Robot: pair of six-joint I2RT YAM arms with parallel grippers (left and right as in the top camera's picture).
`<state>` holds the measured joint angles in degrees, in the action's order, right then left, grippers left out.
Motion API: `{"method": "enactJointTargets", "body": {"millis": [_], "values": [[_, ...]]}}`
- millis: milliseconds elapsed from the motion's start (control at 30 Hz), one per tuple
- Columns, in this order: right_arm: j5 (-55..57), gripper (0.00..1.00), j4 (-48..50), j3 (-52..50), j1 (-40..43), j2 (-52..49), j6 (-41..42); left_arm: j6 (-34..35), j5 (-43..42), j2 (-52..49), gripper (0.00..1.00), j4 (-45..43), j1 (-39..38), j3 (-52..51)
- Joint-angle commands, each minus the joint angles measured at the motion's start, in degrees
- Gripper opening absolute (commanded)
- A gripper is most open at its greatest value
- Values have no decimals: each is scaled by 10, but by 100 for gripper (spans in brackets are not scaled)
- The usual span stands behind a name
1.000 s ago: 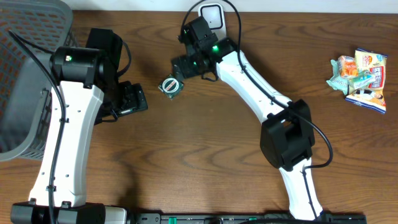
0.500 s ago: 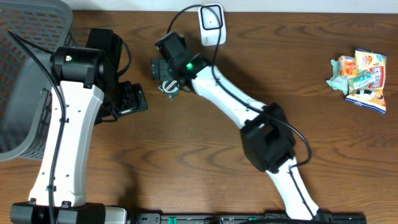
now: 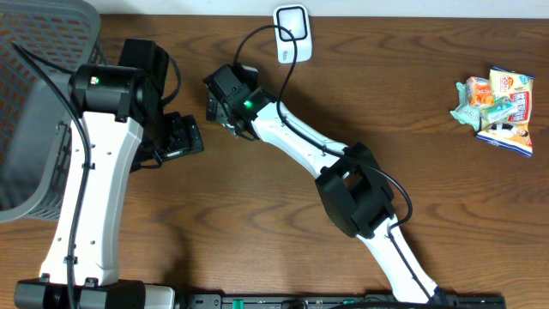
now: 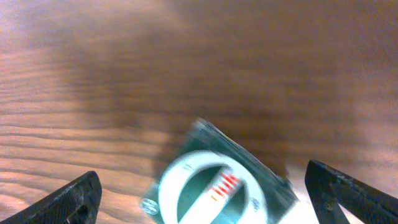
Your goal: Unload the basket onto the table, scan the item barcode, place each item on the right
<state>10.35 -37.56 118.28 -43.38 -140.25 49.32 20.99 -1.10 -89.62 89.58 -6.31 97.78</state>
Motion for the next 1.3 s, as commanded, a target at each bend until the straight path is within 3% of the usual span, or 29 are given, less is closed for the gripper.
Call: {"method": "enactJointTargets", "body": {"millis": [0,133,467,800,967,1267], "values": [[22,99,-23,1,-7,-21,74,1,7,-2,98,2,1,-1],[22,97,-25,1,-9,-29,78,1,7,-2,98,2,1,-1],[11,80,-24,1,-17,-41,94,1,7,-2,98,1,1,-1],[45,79,-163,1,5,-30,88,1,7,-2,97,2,1,-1],[8,76,-141,1,20,-27,-71,1,7,-2,98,2,1,-1],[8,62,-136,1,22,-27,-238,1,7,-2,98,2,1,-1]]}}
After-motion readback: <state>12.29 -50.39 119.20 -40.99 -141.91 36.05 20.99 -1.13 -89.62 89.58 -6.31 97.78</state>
